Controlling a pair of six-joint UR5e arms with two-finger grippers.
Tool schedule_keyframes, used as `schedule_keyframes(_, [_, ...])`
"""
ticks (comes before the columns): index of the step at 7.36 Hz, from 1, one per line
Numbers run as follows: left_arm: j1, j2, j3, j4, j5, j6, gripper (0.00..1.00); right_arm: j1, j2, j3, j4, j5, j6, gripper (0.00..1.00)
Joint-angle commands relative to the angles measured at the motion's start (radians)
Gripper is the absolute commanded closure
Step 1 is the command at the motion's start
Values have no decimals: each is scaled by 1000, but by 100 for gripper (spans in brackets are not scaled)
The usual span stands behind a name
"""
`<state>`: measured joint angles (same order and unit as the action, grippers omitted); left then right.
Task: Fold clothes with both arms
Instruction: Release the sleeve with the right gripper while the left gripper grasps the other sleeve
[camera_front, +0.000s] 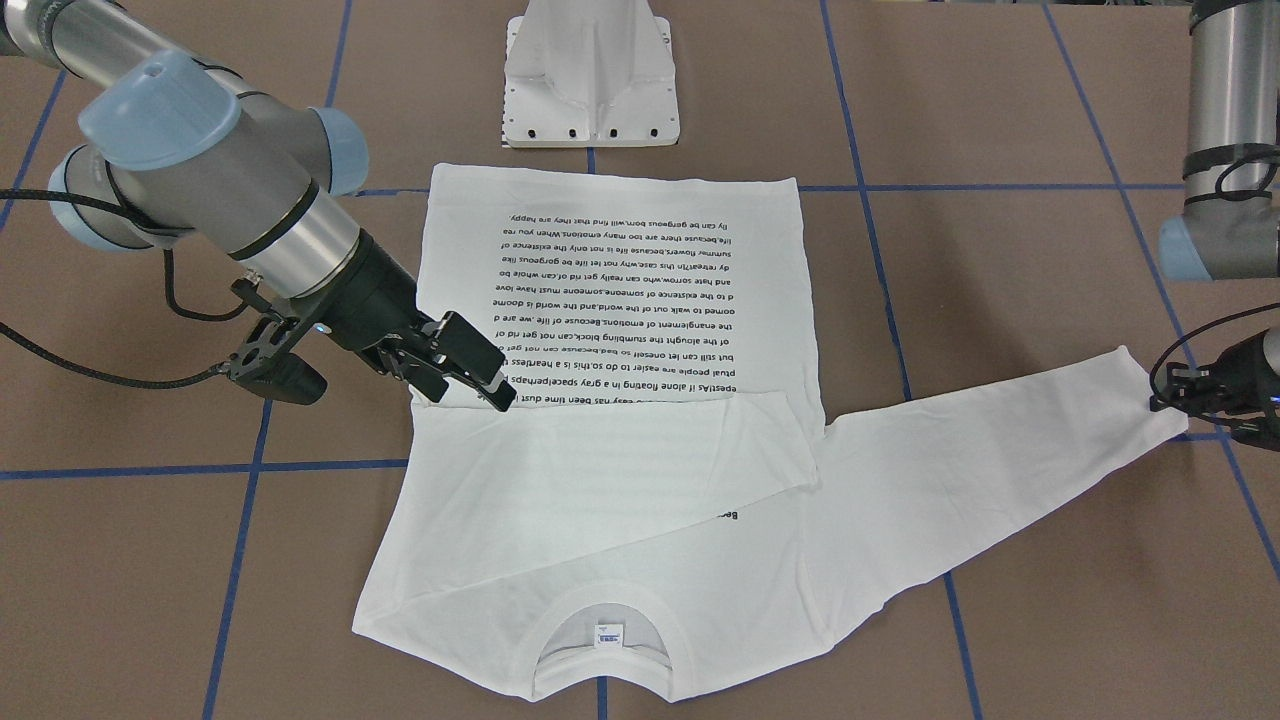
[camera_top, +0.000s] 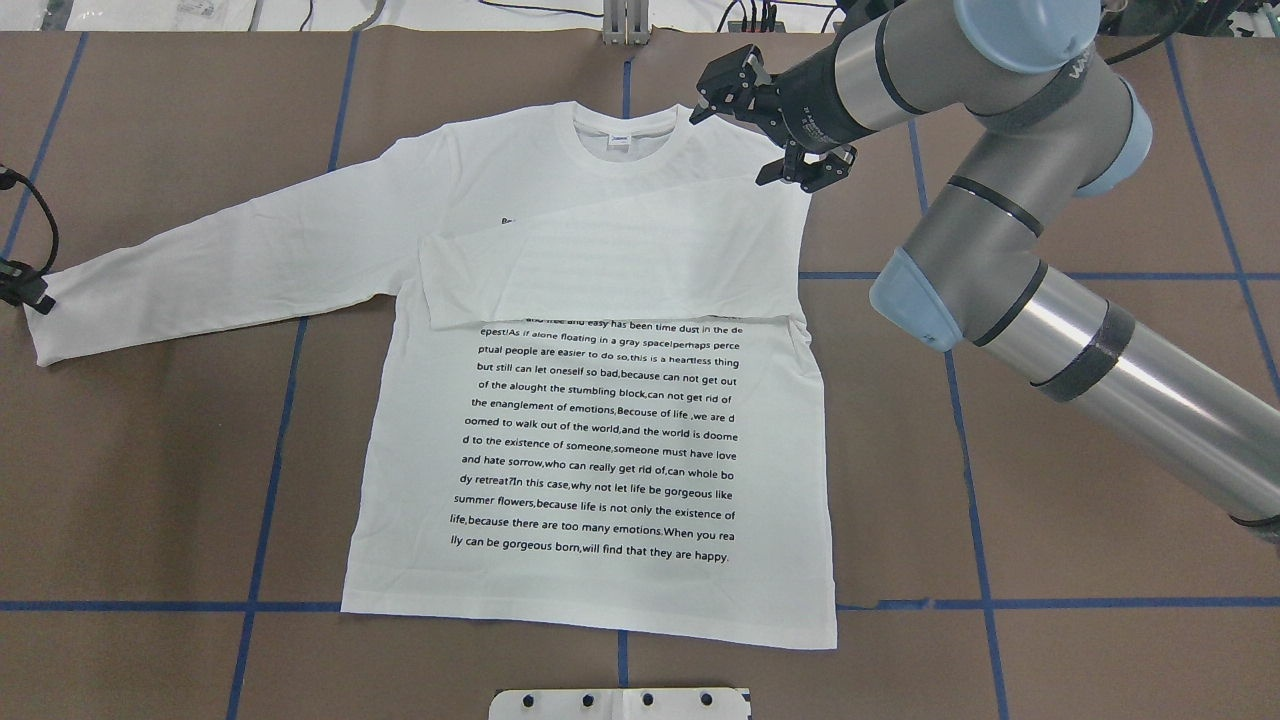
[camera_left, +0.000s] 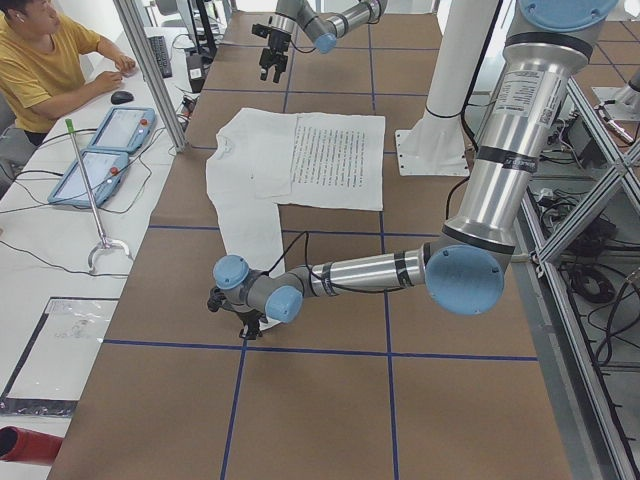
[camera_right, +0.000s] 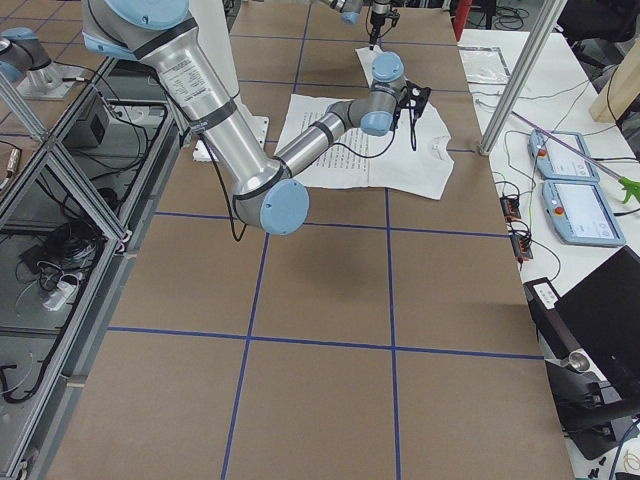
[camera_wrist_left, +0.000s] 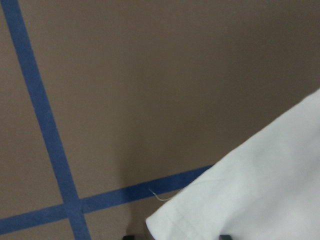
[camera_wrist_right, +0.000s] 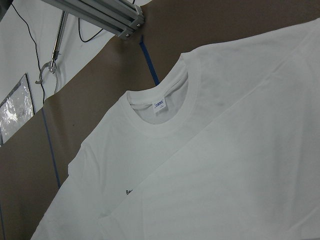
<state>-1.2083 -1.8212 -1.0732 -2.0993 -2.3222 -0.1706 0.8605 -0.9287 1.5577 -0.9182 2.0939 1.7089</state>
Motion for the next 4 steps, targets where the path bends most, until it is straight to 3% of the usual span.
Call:
schedule_keyframes(1, [0,-7,-51,7,-11,-3,100,0,-18,13,1,-2,0,2])
schedule_keyframes(4, [-3,-7,-234,12,-110,-45,100,15,-68,54,2,6,-2,2])
